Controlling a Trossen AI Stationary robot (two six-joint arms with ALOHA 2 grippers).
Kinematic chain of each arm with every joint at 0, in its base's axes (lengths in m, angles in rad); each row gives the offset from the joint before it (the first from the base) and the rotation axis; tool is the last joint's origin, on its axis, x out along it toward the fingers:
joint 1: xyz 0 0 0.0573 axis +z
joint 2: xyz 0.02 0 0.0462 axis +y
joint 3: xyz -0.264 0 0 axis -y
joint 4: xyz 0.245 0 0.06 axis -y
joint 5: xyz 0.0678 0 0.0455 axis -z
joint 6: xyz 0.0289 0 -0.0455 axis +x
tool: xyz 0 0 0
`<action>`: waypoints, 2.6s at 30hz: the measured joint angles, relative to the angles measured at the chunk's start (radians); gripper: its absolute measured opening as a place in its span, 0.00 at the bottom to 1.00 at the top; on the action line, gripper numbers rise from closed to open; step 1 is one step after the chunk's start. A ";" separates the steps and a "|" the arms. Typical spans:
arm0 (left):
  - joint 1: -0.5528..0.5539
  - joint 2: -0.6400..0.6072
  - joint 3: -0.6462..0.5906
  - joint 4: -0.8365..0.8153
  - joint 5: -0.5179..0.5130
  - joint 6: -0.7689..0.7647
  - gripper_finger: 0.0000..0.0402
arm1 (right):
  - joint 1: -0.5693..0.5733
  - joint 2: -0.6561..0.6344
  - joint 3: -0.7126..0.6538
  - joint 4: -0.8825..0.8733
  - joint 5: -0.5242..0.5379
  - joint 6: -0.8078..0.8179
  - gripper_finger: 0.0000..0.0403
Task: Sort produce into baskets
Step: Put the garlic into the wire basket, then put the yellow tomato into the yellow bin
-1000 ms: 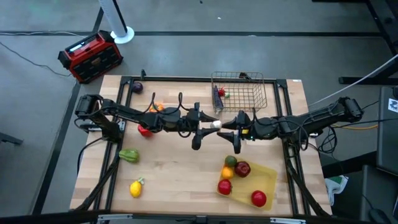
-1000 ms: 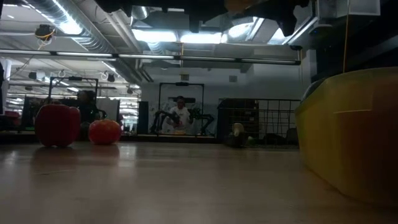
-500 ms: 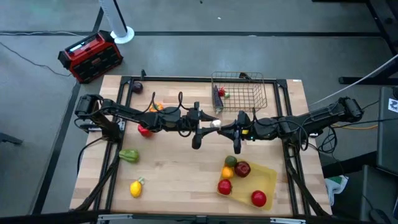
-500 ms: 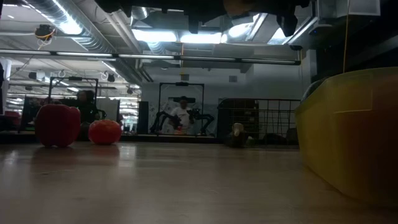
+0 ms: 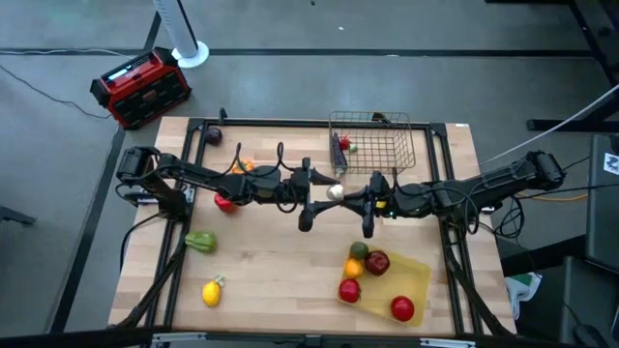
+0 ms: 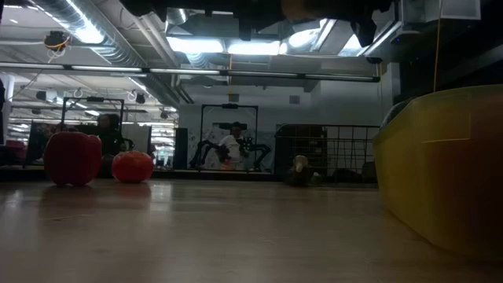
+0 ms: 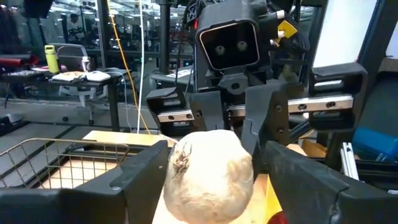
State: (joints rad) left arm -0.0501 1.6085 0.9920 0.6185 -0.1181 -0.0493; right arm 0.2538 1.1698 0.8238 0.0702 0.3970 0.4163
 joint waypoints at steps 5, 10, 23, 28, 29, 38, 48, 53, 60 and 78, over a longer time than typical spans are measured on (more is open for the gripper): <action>0.034 0.000 0.000 0.018 0.001 0.020 0.69 | -0.044 0.000 0.000 -0.027 0.012 -0.035 0.09; 0.093 0.000 0.000 0.021 0.005 -0.046 0.69 | -0.126 0.000 0.000 -0.112 0.015 -0.035 0.09; 0.208 0.000 0.002 -0.027 0.004 -0.160 0.69 | -0.409 0.012 0.000 -0.384 0.015 -0.092 0.09; 0.205 0.000 0.002 -0.098 0.004 -0.163 0.69 | -0.509 0.054 0.000 -0.412 0.013 -0.141 0.09; 0.203 0.000 0.002 -0.113 0.004 -0.163 0.69 | -0.524 0.065 0.000 -0.412 0.011 -0.145 0.09; 0.186 0.001 0.002 -0.226 0.004 -0.177 0.69 | -0.589 0.145 0.000 -0.426 -0.031 -0.155 0.14; 0.188 0.001 0.002 -0.338 0.004 -0.207 0.69 | -0.588 0.164 0.000 -0.424 -0.032 -0.155 0.41; 0.189 0.001 0.002 -0.348 0.003 -0.206 0.69 | -0.589 0.164 0.000 -0.423 -0.032 -0.153 0.54; 0.189 0.001 0.002 -0.347 0.003 -0.206 0.69 | -0.588 0.164 0.000 -0.423 -0.031 -0.152 0.66; 0.187 0.001 0.002 -0.349 0.003 -0.206 0.69 | -0.588 0.164 0.000 -0.423 -0.032 -0.153 0.67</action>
State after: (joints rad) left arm 0.1371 1.6093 0.9943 0.2699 -0.1150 -0.2550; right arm -0.3344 1.3334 0.8234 -0.3531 0.3649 0.2634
